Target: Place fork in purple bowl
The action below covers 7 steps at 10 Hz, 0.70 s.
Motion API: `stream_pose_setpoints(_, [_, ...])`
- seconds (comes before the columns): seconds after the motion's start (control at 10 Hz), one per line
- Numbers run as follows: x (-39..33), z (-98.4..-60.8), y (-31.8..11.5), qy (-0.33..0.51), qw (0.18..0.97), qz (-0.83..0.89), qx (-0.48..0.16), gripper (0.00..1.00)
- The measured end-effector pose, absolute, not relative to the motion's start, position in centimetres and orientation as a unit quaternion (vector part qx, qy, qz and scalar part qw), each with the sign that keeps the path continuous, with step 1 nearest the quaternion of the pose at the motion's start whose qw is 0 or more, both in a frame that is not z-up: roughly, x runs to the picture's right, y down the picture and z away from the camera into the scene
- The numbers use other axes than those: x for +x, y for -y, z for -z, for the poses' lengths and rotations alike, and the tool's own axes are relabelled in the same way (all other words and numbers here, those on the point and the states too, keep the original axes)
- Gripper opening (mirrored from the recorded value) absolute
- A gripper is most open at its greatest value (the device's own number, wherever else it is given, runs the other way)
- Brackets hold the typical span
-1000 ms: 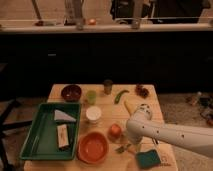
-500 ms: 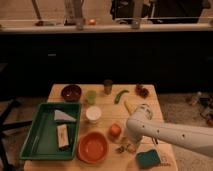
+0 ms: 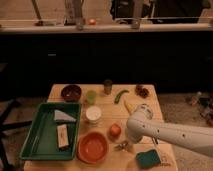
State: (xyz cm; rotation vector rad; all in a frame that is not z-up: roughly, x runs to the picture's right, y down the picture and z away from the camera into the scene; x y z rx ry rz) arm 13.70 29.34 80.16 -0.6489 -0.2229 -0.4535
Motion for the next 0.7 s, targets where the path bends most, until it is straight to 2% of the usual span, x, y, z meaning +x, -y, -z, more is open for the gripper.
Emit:
stream_pose_setpoints(0.4, [13.9,-79.7,-29.4,0.108,0.916,0.222,-0.317,0.00])
stream_pose_setpoints(0.7, [13.8,-77.7,-27.3,0.121,0.926,0.218,-0.285,0.00])
